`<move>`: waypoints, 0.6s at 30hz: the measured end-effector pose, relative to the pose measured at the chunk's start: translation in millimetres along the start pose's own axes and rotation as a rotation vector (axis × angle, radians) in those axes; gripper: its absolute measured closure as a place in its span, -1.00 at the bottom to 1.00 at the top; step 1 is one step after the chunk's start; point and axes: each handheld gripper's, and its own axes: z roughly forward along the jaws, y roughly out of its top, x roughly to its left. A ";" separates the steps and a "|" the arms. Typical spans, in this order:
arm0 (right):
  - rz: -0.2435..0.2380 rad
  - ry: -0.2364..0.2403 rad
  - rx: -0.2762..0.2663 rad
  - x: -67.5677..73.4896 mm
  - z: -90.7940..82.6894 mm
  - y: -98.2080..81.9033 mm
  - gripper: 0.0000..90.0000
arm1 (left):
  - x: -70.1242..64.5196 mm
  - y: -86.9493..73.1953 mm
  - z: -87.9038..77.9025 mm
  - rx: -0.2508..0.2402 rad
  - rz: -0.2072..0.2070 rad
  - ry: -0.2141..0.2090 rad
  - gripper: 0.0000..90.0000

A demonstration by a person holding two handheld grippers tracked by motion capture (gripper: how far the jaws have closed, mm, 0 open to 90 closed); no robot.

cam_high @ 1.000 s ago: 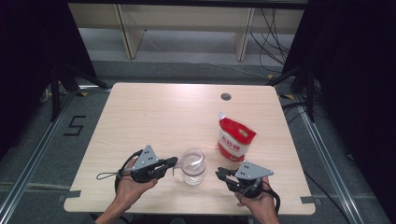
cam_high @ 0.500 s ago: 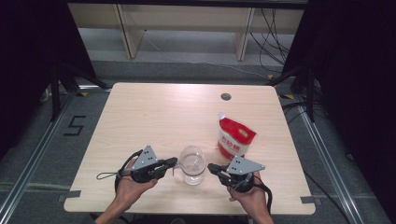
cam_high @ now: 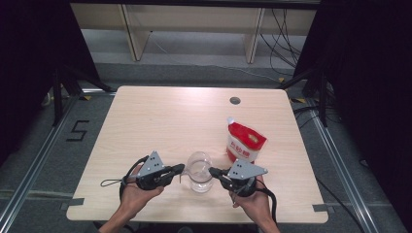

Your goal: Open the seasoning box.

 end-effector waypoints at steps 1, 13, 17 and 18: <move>0.003 -0.007 -0.003 -0.2 -0.2 0.6 1.00 | 0.2 0.0 0.0 -0.001 -0.001 -0.001 0.97; -0.010 0.007 -0.003 0.6 0.0 5.1 1.00 | 6.4 -5.3 -10.1 0.003 -0.017 -0.010 0.02; -0.010 0.005 -0.010 1.7 0.2 7.1 0.99 | 6.0 -14.8 -15.1 0.032 -0.036 -0.002 -0.23; -0.011 0.008 -0.010 1.9 0.2 7.8 0.98 | 5.0 -17.8 -16.0 0.042 -0.041 0.004 -0.27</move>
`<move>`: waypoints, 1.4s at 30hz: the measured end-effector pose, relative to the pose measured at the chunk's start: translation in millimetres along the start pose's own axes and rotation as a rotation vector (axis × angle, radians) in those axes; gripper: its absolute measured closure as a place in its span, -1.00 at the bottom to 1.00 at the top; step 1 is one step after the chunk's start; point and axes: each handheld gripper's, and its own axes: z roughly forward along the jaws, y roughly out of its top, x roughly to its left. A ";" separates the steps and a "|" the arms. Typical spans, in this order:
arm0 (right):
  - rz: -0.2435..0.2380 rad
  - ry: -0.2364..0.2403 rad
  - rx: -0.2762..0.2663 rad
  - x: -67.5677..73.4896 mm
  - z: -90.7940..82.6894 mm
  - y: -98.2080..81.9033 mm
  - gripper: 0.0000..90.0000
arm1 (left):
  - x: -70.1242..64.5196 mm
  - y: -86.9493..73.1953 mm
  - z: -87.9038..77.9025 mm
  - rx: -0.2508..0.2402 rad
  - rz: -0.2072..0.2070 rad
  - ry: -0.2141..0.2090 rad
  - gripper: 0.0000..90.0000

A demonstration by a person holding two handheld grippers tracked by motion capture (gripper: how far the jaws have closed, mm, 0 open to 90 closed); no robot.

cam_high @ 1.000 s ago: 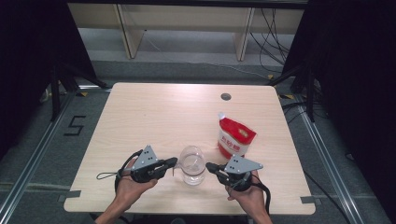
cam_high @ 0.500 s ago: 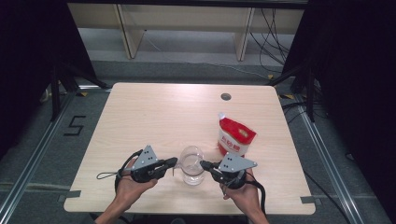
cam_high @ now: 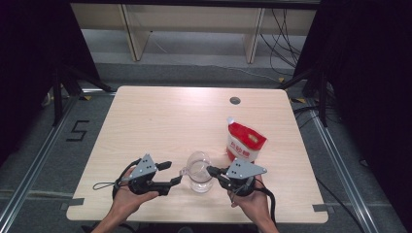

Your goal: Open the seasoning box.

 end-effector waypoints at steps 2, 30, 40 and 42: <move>0.002 0.006 -0.001 1.3 0.3 1.1 0.97 | -2.1 -5.9 -0.3 0.014 -0.009 -0.007 -0.36; -0.027 0.004 -0.044 11.0 5.0 16.7 0.94 | -12.9 -41.5 -5.7 0.063 -0.008 0.046 -0.56; -0.045 0.031 -0.049 19.2 13.1 25.7 0.94 | -10.2 -43.8 -5.8 0.064 -0.014 0.054 -0.56; -0.050 0.034 -0.050 20.4 14.8 26.6 0.94 | -9.7 -43.8 -6.0 0.064 -0.010 0.055 -0.56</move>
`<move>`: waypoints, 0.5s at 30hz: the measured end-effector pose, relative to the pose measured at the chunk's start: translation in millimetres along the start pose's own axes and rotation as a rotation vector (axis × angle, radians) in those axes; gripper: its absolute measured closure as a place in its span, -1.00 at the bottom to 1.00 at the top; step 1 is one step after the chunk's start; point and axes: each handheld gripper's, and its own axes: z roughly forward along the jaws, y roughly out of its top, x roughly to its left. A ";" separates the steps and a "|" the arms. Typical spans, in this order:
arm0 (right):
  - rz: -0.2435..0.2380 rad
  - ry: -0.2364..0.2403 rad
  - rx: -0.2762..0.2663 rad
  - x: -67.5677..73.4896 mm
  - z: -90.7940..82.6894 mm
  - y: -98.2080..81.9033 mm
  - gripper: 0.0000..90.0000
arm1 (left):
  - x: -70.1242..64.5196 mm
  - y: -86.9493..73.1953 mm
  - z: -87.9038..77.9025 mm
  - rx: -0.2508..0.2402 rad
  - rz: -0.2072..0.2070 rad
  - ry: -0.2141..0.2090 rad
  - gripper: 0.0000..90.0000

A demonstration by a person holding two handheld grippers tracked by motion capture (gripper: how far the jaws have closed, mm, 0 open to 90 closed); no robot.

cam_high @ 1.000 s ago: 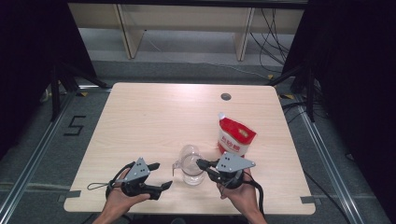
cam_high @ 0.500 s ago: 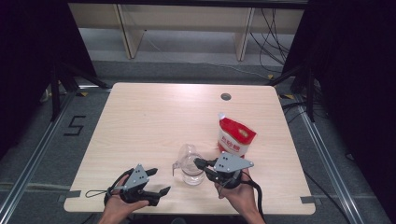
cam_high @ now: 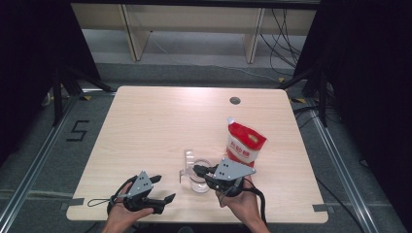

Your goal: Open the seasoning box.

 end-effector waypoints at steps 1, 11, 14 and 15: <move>0.008 0.006 0.006 1.3 0.5 0.4 0.94 | -0.1 0.0 0.0 0.000 -0.003 0.000 -0.56; -0.005 0.027 -0.004 6.5 10.2 1.9 0.88 | -0.2 0.0 0.0 0.004 -0.011 -0.006 -0.56; -0.018 0.016 0.001 2.0 6.6 1.2 0.84 | 0.1 0.4 -0.1 -0.005 -0.016 -0.005 -0.56; 0.005 0.004 -0.004 0.3 5.0 -0.8 0.83 | 0.7 0.6 -0.7 0.003 -0.011 -0.004 -0.56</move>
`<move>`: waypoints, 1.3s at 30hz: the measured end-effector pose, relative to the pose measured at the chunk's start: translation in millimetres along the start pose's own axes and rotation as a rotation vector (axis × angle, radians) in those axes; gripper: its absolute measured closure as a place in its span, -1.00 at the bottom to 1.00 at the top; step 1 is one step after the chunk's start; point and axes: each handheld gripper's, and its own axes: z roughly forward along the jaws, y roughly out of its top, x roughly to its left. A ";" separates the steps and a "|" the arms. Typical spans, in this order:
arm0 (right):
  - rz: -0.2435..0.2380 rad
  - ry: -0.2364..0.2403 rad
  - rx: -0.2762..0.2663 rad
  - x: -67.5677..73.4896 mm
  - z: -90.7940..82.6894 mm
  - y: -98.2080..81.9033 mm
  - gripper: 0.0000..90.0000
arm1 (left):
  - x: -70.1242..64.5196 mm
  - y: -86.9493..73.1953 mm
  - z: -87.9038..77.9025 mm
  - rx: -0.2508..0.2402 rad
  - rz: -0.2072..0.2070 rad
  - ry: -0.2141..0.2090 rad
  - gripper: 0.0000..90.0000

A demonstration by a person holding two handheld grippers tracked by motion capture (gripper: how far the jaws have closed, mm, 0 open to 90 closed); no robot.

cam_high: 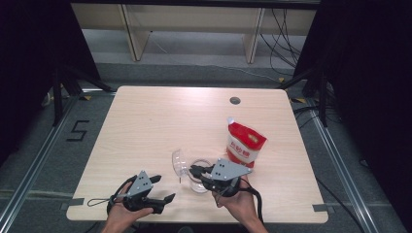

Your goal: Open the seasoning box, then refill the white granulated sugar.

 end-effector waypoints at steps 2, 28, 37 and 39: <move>0.018 -0.009 -0.002 -7.0 -5.1 -4.5 0.78 | -0.1 0.3 -0.3 0.005 -0.007 0.001 -0.56; 0.201 -0.123 0.031 -32.9 -59.8 -65.6 -0.08 | -3.0 1.3 -0.9 -0.001 -0.008 -0.012 -0.56; 0.308 -0.222 0.066 -36.8 -88.4 -83.2 -0.20 | -3.0 1.4 -0.9 0.002 -0.010 -0.014 -0.57; 0.287 -0.237 0.063 -42.4 -93.1 -86.1 -0.22 | -3.9 1.4 -1.1 -0.001 -0.014 -0.014 -0.57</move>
